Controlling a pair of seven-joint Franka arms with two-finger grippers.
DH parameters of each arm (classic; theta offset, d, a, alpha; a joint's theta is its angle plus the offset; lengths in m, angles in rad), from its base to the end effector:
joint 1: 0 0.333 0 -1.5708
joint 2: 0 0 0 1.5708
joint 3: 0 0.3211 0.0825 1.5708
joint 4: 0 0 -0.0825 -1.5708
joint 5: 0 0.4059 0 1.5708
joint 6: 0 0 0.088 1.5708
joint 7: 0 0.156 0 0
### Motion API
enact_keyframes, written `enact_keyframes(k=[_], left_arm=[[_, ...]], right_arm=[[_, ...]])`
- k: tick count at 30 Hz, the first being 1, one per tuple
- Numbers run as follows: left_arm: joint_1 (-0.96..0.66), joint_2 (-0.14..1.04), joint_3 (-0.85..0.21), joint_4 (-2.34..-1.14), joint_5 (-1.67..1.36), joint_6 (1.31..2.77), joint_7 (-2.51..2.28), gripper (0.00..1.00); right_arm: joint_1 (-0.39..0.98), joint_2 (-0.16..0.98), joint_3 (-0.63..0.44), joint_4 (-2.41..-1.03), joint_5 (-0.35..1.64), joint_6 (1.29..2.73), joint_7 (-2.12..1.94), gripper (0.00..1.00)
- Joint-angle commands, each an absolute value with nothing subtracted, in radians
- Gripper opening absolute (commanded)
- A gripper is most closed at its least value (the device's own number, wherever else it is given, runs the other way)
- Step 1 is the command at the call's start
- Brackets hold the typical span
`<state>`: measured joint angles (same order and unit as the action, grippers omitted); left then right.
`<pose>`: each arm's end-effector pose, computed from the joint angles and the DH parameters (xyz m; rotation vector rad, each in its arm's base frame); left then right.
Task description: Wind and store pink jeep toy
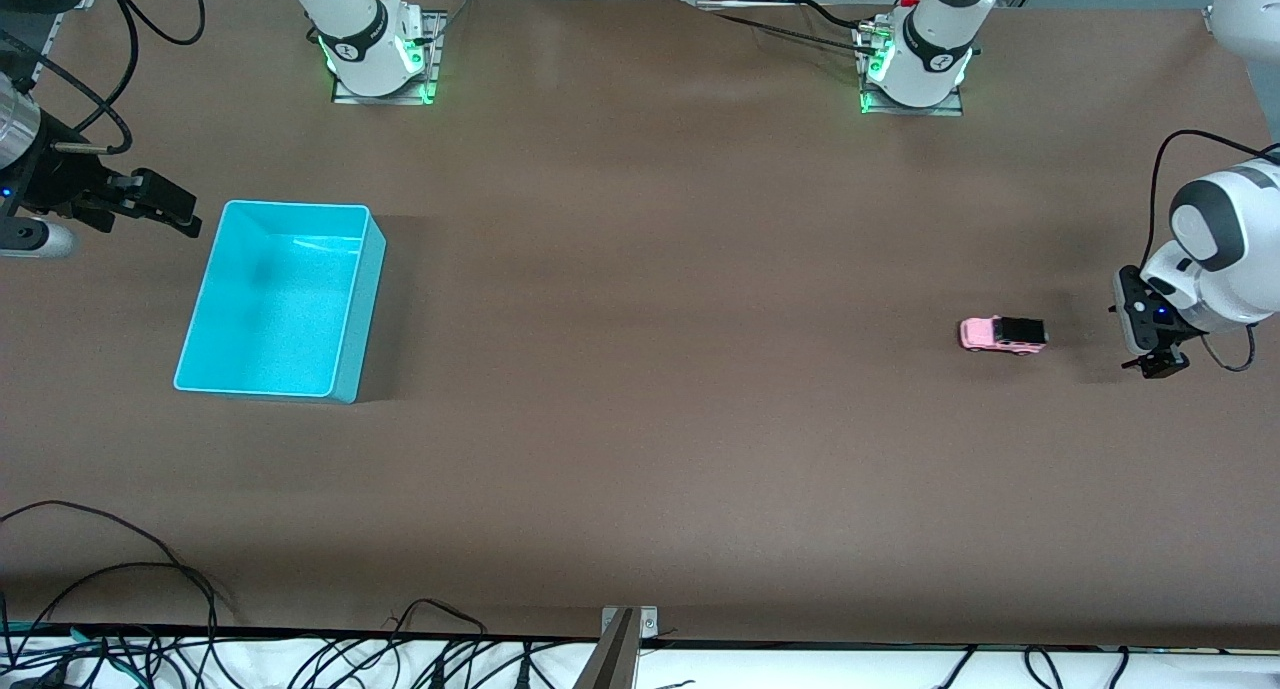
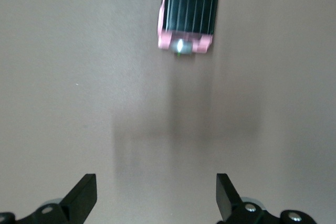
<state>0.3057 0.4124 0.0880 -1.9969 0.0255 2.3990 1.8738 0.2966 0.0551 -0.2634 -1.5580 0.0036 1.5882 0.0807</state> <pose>0.5754 0.2406 0.1915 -2.2811 2.1382 0.0802 0.5923 0.0237 0.5573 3.1285 -0.0741 -0.0350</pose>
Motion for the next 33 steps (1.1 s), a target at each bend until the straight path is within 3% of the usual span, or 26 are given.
enact_keyframes(k=[1, 22, 33], left_arm=[[0.307, 0.377, 0.087, -1.971, -0.015, 2.321, 1.859, 1.0], [0.287, 0.216, 0.086, -1.907, -0.012, 1.991, 1.435, 1.0], [0.229, 0.19, 0.086, -1.735, -0.012, 1.752, 1.162, 1.0]], right_arm=[[0.295, 0.054, -0.267, -1.548, 0.025, 1.572, 0.091, 1.0], [0.295, 0.054, -0.267, -1.548, 0.025, 1.572, 0.091, 1.0], [0.295, 0.054, -0.267, -1.548, 0.025, 1.572, 0.09, 1.0]])
